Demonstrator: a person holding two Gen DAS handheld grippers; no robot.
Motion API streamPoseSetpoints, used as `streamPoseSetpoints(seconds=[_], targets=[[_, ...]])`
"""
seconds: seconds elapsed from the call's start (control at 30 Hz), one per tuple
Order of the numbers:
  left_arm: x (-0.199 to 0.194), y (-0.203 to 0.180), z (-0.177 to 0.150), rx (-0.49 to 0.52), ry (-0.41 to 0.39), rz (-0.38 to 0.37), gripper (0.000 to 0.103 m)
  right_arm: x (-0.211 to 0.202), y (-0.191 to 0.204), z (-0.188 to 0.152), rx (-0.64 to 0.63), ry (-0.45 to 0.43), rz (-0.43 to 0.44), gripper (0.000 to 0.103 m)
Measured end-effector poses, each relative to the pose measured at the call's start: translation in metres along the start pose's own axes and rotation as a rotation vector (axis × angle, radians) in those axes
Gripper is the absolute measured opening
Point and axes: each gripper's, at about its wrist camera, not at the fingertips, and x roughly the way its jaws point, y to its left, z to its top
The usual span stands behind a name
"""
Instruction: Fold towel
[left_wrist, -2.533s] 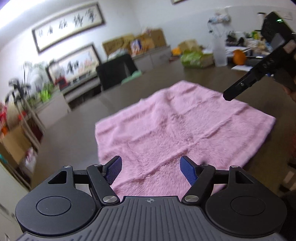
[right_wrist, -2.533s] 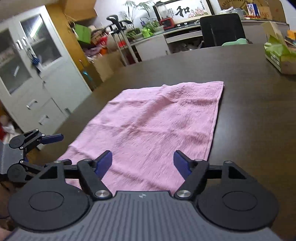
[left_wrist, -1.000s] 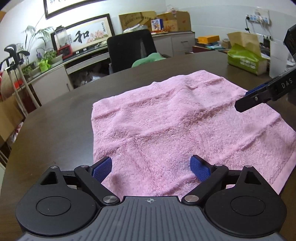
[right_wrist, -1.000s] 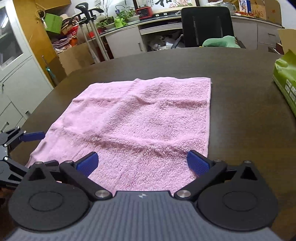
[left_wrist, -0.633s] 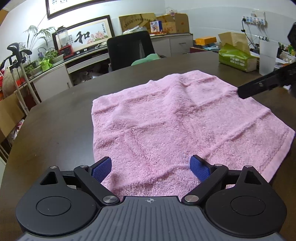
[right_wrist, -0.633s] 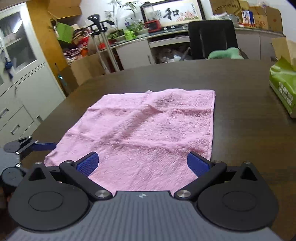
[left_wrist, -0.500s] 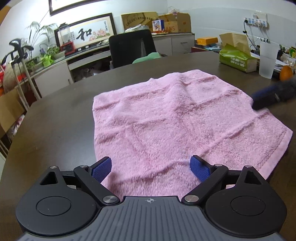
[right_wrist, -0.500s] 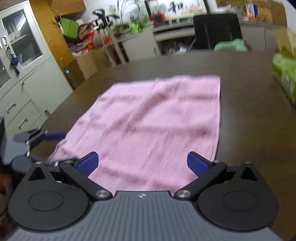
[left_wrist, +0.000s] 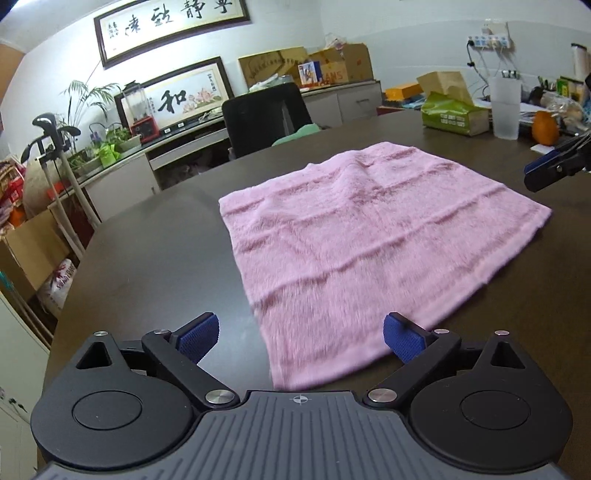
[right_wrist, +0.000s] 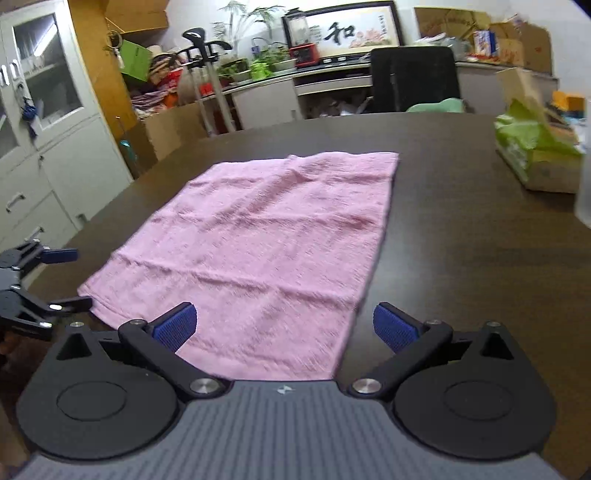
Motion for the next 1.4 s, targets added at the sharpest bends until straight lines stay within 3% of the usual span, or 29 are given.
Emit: streamPoseSetpoints(seconds=[0.33,0.67,1.03,1.4], targets=[[-0.003,-0.005,-0.004,-0.061,-0.009,-0.053,0.102,-0.010,0.008,-0.025,-0.038,0.011,-0.043,0.103],[0.002,-0.012,-0.008,-0.065,0.004,-0.075,0.103,0.005,0.017,-0.027,-0.050,0.029,-0.034,0.103],[0.009,-0.004,-0.008,-0.119,0.026,-0.098,0.103,0.013,0.029,-0.034,-0.177,0.027,-0.120,0.103],[0.014,-0.005,-0.004,-0.144,0.025,-0.139,0.103,0.017,0.030,-0.032,-0.191,0.027,-0.125,0.103]])
